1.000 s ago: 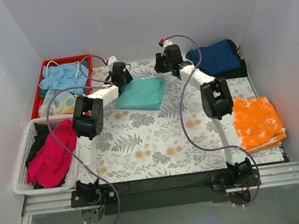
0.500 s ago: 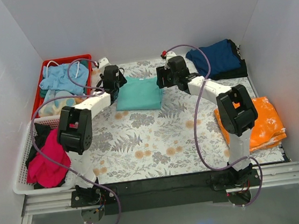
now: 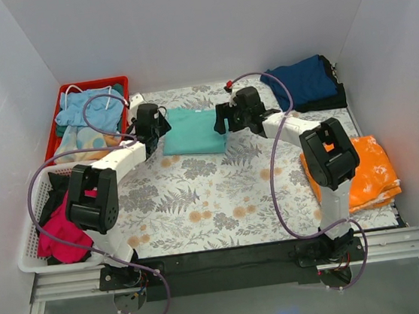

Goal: Fold and stack the t-shirts
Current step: Fold the tshirt, then neatly place the folded tshirt to the corner

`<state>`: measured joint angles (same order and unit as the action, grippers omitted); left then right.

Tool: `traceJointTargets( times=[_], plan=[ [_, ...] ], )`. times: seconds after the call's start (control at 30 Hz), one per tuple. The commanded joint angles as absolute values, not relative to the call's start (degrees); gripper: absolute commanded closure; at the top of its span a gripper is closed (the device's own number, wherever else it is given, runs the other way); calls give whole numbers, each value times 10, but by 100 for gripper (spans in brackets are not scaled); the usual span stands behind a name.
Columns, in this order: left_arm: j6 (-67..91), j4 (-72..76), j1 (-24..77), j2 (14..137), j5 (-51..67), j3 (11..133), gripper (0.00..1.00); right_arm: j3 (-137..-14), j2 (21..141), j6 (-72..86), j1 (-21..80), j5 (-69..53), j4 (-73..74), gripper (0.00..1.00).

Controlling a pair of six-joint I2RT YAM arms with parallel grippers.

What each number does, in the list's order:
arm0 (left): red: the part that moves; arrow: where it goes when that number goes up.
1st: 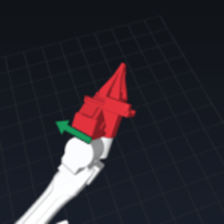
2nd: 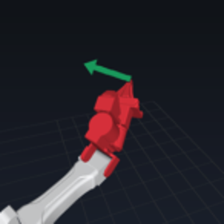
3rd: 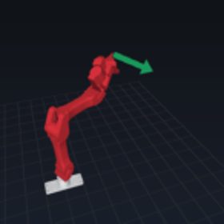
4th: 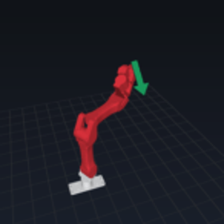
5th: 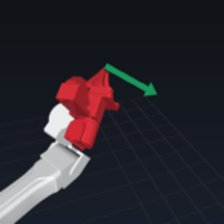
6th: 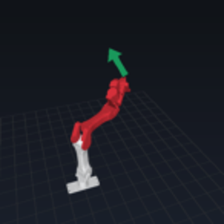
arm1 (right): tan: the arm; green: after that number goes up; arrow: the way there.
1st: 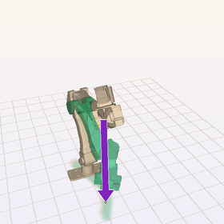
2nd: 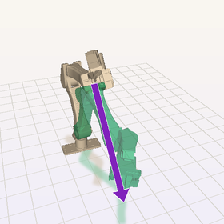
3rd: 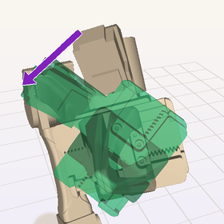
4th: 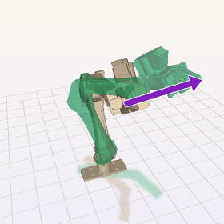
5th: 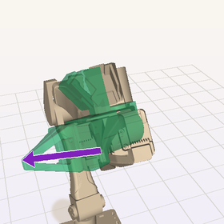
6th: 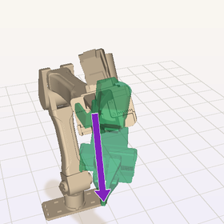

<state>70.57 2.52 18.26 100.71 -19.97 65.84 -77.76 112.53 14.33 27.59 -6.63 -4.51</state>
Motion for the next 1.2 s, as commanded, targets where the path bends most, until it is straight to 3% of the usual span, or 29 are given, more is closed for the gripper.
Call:
traceJointTargets(
  times=[0.0,0.8,1.1,1.17],
  plan=[
    [717,3,166,985,-154,643,55,-770,1143,159,273,-94,-67,18],
    [771,-23,128,1079,-105,628,54,-785,1258,218,242,-223,-129,17],
    [792,-19,128,1115,-69,622,54,-800,1283,244,242,-249,-139,21],
    [793,-16,128,1117,-60,620,54,-802,1283,245,242,-250,-139,27]
  ],
)
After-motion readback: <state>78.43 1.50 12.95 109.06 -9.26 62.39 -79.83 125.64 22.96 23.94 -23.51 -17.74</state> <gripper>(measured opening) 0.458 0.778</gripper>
